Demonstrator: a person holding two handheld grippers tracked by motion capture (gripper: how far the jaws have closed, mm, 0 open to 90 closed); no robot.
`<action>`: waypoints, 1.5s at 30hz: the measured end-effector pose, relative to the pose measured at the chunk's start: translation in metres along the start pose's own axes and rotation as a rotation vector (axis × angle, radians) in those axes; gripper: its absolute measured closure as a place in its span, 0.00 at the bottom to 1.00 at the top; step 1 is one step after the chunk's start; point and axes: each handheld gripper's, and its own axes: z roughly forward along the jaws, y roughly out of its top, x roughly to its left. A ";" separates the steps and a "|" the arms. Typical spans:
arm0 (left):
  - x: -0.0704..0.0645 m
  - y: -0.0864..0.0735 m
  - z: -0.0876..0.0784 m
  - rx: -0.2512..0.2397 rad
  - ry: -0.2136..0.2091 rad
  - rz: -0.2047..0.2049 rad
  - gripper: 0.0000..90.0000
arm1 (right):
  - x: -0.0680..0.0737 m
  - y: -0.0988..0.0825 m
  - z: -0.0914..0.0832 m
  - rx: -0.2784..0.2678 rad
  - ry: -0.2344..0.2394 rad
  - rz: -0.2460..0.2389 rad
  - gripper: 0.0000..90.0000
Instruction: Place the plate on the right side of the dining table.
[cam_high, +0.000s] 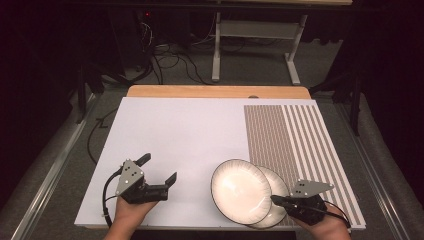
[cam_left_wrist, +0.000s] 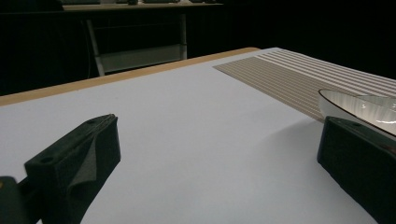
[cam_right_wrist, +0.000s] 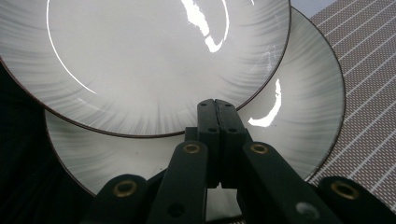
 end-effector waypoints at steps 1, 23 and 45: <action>-0.002 0.001 0.001 -0.002 -0.008 -0.006 0.00 | 0.000 0.000 0.000 0.000 0.000 0.000 1.00; -0.084 0.011 0.048 0.172 -0.287 -0.062 0.00 | 0.004 0.004 0.005 0.000 0.003 -0.015 1.00; -0.107 -0.001 0.076 0.398 -0.400 -0.221 0.19 | 0.005 0.006 0.006 0.001 -0.002 -0.024 1.00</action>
